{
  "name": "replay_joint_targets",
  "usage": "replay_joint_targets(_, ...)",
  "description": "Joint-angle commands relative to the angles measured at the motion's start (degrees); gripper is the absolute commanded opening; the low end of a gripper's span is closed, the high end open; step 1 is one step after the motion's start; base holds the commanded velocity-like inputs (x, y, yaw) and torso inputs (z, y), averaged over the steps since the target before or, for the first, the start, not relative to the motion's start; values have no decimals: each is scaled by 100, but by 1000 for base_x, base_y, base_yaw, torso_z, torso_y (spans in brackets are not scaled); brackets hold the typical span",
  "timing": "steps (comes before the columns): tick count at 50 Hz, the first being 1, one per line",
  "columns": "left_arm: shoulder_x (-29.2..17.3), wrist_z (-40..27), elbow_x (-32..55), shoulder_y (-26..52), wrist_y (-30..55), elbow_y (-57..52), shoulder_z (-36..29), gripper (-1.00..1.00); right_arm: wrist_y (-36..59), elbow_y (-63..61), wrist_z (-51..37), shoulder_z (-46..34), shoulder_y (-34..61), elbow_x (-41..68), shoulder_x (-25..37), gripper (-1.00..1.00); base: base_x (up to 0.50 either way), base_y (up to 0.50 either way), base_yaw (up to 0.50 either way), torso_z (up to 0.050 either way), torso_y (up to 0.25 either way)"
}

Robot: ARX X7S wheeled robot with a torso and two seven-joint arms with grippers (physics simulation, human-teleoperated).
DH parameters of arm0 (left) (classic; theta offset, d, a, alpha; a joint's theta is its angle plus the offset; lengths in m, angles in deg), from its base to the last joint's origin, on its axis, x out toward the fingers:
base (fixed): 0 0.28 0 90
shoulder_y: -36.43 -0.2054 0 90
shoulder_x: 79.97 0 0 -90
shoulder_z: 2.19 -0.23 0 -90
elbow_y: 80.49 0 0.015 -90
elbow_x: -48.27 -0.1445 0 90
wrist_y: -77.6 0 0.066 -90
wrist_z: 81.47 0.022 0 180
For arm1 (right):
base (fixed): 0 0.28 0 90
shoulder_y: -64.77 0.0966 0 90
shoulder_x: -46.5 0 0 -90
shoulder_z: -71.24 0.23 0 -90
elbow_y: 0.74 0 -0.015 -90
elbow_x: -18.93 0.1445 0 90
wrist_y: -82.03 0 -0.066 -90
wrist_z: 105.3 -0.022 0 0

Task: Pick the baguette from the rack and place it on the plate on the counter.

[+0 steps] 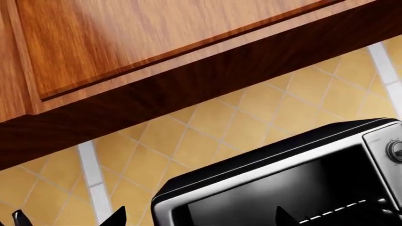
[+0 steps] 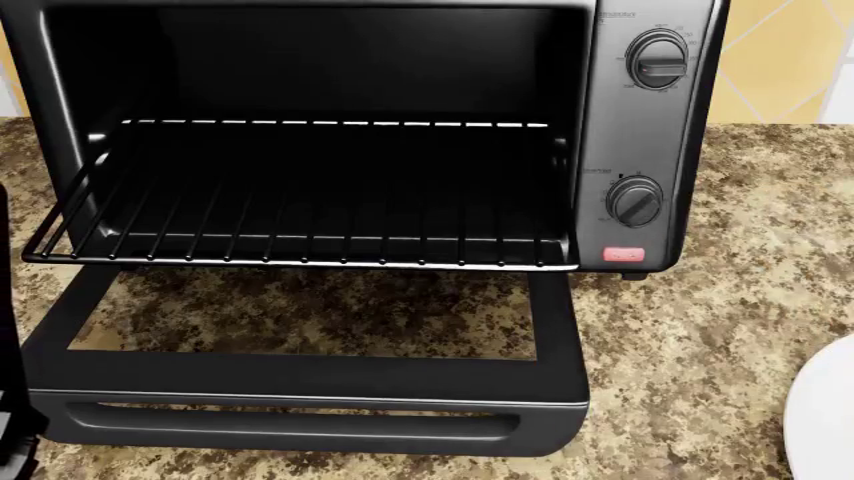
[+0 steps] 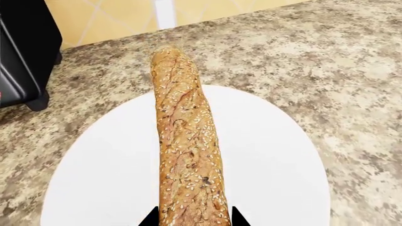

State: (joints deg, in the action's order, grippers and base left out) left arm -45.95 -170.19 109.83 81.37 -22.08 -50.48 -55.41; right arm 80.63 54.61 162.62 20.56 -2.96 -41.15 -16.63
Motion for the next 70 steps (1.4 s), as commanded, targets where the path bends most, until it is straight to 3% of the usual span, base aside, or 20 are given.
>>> replay_joint_targets(1, 60, -29, 34, 0, -1, 0, 9, 100, -323, 280, -285, 180, 32, 185, -190, -100, 0, 0, 0, 0, 0)
replay_joint_targets(16, 39, -60, -46, 2, -36, 0, -99, 100, -484, 360, -485, 167, 108, 282, -341, -100, 0, 0, 0, 0, 0)
replay_joint_targets(17, 43, -60, -41, 2, -33, 0, -92, 100, -465, 325, -461, 119, 85, 254, -331, 100, 0, 0, 0, 0, 0)
replay_joint_targets(31, 103, -103, -126, 1, -151, 0, -251, 100, 135, -319, 203, -419, 217, -333, 13, 100, 0, 0, 0, 0, 0)
replay_joint_targets(55, 100, -109, -231, 1, -309, 0, -411, 100, 139, -2533, 208, -982, 58, -211, -264, 100, 0, 0, 0, 0, 0)
replay_joint_targets(70, 181, -121, -271, -2, -379, 0, -505, 100, 137, -2534, 208, -2633, 1161, -1131, -447, 100, 0, 0, 0, 0, 0)
